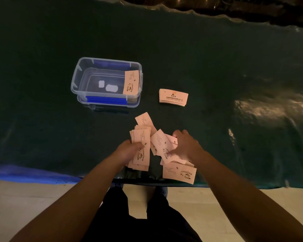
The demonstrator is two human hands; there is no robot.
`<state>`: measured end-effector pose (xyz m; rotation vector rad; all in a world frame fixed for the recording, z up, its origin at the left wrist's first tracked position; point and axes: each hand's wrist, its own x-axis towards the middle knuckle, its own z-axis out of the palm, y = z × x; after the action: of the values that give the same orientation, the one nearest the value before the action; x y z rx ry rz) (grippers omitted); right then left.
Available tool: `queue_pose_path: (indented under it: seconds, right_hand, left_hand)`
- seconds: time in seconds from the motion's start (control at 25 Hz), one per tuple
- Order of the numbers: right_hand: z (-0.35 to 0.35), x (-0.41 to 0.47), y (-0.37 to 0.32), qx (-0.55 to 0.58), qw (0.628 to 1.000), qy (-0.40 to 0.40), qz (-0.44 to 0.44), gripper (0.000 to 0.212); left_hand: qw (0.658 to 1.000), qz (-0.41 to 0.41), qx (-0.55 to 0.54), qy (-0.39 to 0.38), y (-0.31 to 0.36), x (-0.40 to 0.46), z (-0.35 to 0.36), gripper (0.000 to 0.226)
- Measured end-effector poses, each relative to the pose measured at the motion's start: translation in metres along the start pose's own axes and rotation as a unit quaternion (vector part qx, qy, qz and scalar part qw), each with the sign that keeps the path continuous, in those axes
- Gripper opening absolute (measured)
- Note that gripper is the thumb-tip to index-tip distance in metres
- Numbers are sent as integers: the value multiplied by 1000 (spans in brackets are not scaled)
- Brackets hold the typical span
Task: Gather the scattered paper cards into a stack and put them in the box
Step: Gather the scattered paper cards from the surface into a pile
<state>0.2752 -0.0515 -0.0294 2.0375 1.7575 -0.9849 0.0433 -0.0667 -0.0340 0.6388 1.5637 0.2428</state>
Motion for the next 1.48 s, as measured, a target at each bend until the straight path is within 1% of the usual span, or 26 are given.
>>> queue_pose_path:
  seconds: [0.16, 0.32, 0.4, 0.52, 0.6, 0.72, 0.84, 0.96, 1.04, 1.16, 1.24, 1.28, 1.32, 1.36, 1.4, 1.44, 1.48]
  right_hand:
    - [-3, 2, 9, 157, 987, 1, 20, 63]
    - [-7, 2, 12, 276, 960, 8, 42, 55]
    - [-7, 2, 12, 340, 939, 4, 58, 52]
    - [-4, 1, 9, 426, 901, 3, 80, 51]
    - [-1, 0, 5, 469, 880, -4, 81, 46]
    - [5, -2, -6, 499, 862, -35, 79, 40]
    - [9, -2, -18, 503, 859, -80, 57, 49]
    - [8, 0, -22, 490, 867, -85, 47, 59]
    - [6, -2, -28, 476, 873, -95, 39, 57]
    - [12, -8, -44, 481, 867, -128, 25, 46]
    - [15, -9, -53, 498, 855, -143, 23, 47]
    - [13, -11, -55, 503, 851, -151, 14, 45]
    - [9, -16, -53, 495, 855, -155, -1, 41]
    - [5, -23, -49, 463, 874, -148, -21, 37]
    - [3, -30, -40, 402, 906, -125, -39, 36]
    - [3, -34, -28, 304, 947, -85, -55, 47]
    - [7, -38, -13, 178, 980, -48, -70, 68]
  left_hand:
    - [999, -3, -32, -15, 3, -3, 8, 25]
    - [998, 12, -46, -45, 7, -5, 18, 15]
    - [996, 12, -68, -56, 11, -4, 24, 12]
    - [994, 11, -87, -58, 15, -2, 32, 14]
    - [992, 11, -110, -61, 15, 1, 36, 23]
    - [987, 6, -141, -73, 18, 4, 38, 29]
    - [983, 6, -167, -79, 21, 2, 32, 28]
    - [975, 5, -203, -95, 19, 1, 18, 27]
    - [972, 8, -214, -97, 18, 3, 13, 24]
    - [979, 23, -187, -82, 20, 1, 13, 25]
    - [987, 42, -144, -59, 19, 2, 13, 37]
    - [989, 44, -136, -46, 18, 5, 12, 49]
    - [989, 43, -140, -35, 16, 7, 11, 61]
    - [987, 41, -152, -28, 15, 8, 9, 67]
    - [986, 37, -161, -28, 16, 8, 7, 65]
    - [986, 33, -162, -28, 16, 9, 4, 58]
    - [986, 29, -163, -32, 16, 7, 2, 51]
